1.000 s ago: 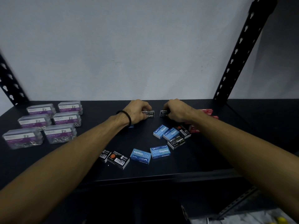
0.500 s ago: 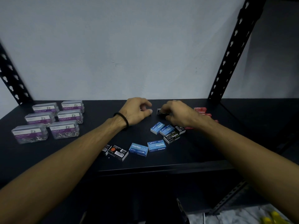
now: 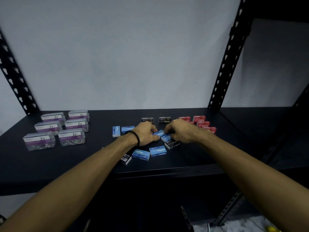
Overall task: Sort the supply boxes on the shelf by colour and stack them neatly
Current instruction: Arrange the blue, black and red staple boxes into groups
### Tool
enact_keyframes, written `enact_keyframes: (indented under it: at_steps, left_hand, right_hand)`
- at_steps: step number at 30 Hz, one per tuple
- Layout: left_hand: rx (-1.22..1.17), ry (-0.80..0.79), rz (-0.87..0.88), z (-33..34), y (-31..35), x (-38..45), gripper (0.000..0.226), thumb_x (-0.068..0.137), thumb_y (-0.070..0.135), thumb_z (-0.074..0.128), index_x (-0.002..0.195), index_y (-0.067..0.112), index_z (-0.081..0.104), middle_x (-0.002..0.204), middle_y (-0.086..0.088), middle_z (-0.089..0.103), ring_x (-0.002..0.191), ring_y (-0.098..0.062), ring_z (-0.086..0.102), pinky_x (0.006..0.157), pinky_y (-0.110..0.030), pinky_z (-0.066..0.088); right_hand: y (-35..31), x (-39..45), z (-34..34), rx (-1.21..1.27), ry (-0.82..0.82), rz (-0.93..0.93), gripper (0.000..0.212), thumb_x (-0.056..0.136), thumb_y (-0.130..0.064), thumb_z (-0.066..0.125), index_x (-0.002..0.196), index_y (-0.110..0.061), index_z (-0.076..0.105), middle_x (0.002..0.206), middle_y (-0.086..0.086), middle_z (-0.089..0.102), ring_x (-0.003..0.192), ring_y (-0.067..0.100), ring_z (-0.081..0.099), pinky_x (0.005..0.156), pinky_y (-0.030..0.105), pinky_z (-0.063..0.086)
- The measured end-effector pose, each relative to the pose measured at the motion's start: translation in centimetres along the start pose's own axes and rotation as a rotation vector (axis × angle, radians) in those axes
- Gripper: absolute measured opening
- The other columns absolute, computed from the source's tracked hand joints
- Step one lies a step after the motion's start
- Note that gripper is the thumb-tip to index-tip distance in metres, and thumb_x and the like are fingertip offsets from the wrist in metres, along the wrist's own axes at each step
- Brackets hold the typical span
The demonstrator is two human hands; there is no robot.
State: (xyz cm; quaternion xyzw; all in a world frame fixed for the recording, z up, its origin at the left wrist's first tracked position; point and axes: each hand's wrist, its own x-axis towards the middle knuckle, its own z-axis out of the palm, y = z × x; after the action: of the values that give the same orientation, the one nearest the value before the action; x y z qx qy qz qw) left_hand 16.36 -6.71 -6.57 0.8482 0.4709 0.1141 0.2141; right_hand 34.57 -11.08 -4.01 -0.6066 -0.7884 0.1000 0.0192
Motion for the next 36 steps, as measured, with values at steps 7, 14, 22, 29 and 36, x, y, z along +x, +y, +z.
enact_keyframes:
  at_steps: [7, 14, 22, 29, 36]
  left_hand:
    - [-0.033, 0.008, -0.037, -1.2, -0.8, -0.6, 0.027, 0.082, 0.026, 0.073, 0.107, 0.019, 0.067, 0.097, 0.003, 0.066, 0.083, -0.008, 0.060, 0.065, -0.018, 0.044]
    - [-0.044, 0.021, -0.013, -1.8, -1.1, -1.1, 0.027, 0.074, 0.016, 0.080, 0.093, 0.023, 0.062, 0.090, 0.003, 0.064, 0.080, -0.012, 0.061, 0.065, -0.024, 0.049]
    - [-0.015, -0.024, 0.030, -2.2, -1.5, -1.4, 0.023, 0.078, 0.011, 0.075, 0.092, 0.023, 0.062, 0.084, 0.003, 0.063, 0.073, -0.011, 0.058, 0.058, -0.021, 0.042]
    - [-0.043, -0.053, 0.048, -2.8, -2.1, -2.2, 0.014, 0.083, 0.024, 0.072, 0.096, 0.028, 0.068, 0.083, 0.011, 0.062, 0.075, -0.003, 0.057, 0.059, -0.017, 0.039]
    - [0.001, 0.055, 0.022, -6.6, -4.5, -3.0, 0.011, 0.081, 0.024, 0.074, 0.091, 0.026, 0.069, 0.082, 0.010, 0.065, 0.074, -0.005, 0.060, 0.062, -0.018, 0.042]
  right_hand:
    - [0.1, -0.4, -0.1, -0.013, 0.044, -0.026, 0.031, 0.091, -0.012, 0.062, 0.121, -0.014, 0.066, 0.121, 0.001, 0.066, 0.104, 0.012, 0.061, 0.093, 0.028, 0.049]
    - [-0.2, -0.5, 0.0, -0.025, 0.047, -0.013, 0.033, 0.093, -0.017, 0.062, 0.126, -0.014, 0.063, 0.122, 0.001, 0.062, 0.097, 0.006, 0.052, 0.085, 0.021, 0.043]
    - [-0.1, -0.8, 0.0, 0.033, 0.055, 0.002, 0.008, 0.089, -0.019, 0.068, 0.097, -0.019, 0.067, 0.099, -0.005, 0.061, 0.082, 0.006, 0.057, 0.073, 0.021, 0.047]
    - [-0.9, 0.0, -0.4, 0.056, -0.006, 0.017, 0.013, 0.086, -0.019, 0.070, 0.081, -0.024, 0.060, 0.084, -0.009, 0.059, 0.076, 0.005, 0.056, 0.060, 0.019, 0.039]
    - [-3.2, 2.7, -1.6, 0.097, 0.160, 0.006, 0.016, 0.084, -0.010, 0.068, 0.078, -0.021, 0.058, 0.077, -0.010, 0.058, 0.069, 0.003, 0.052, 0.055, 0.018, 0.034]
